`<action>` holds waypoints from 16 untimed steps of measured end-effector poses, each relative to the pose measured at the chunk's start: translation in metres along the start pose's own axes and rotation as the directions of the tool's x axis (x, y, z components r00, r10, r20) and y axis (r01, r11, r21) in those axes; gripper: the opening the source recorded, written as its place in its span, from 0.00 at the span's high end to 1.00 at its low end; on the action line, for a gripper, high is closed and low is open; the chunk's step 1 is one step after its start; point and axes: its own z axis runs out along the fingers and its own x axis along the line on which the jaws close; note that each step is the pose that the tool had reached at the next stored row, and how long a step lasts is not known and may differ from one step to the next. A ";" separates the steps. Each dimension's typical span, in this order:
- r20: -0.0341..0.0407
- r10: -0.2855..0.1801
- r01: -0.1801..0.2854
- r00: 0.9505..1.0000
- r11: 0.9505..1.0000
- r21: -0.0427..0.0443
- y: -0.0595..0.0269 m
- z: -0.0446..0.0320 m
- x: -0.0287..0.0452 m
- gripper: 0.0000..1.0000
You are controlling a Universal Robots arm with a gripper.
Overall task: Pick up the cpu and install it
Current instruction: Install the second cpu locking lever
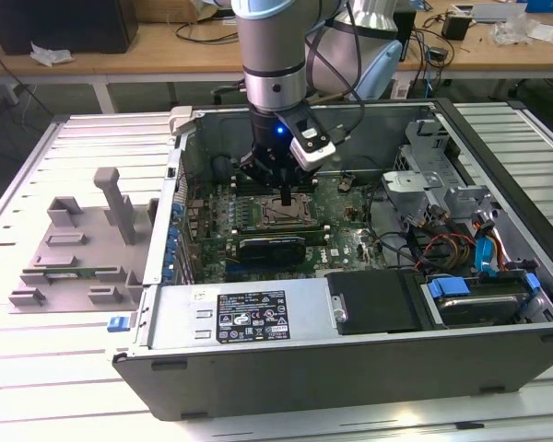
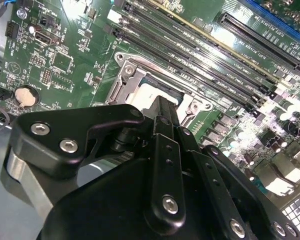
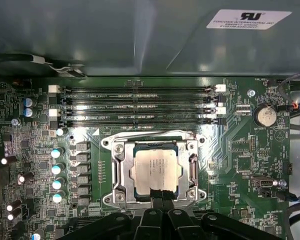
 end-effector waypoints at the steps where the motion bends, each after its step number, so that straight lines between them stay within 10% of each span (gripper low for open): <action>1: 0.000 0.000 0.000 1.000 1.000 0.000 -0.0003 0.0000 0.0000 0.89; 16: 0.000 0.000 0.000 1.000 1.000 0.000 -0.0037 -0.0003 -0.0001 0.89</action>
